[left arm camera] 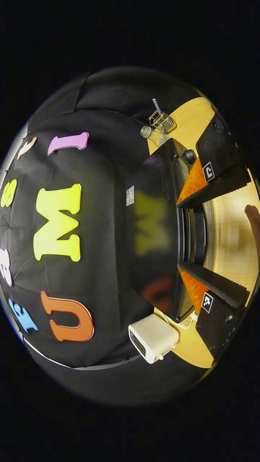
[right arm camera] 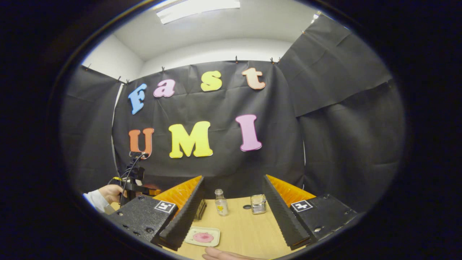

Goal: Open the electric oven with the left hand, put the food in, and close the electric oven.

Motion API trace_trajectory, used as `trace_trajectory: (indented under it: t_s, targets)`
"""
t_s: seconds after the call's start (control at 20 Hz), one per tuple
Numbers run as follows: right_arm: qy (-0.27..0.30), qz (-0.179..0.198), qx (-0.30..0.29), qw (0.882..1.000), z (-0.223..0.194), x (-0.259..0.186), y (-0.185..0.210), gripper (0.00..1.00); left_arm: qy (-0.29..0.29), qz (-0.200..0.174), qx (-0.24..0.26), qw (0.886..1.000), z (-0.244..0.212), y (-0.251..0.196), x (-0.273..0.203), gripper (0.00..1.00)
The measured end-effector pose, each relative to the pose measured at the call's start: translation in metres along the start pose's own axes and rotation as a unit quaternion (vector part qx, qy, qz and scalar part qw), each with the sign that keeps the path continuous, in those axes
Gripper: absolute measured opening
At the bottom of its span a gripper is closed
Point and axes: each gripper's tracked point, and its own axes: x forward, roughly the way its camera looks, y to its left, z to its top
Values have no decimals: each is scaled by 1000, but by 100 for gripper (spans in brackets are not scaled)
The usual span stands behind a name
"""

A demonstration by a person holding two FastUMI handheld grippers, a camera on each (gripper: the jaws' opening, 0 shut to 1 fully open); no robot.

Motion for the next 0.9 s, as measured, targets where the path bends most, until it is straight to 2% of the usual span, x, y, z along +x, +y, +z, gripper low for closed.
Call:
trace_trajectory:
  t_s: [0.6, 0.8, 0.9]
  targets:
    - [33, 10, -17, 999, -12, -26, 12, 96, -22, -5, 3, 1000, -40, -5, -46, 96]
    - [59, 11, -17, 998, -21, -31, 13, 100, -16, -7, 2, 1000, -57, -5, -59, 96]
    - [62, 8, -19, 998, -19, -33, 12, 97, -10, -5, 3, 1000, -70, -8, -65, 96]
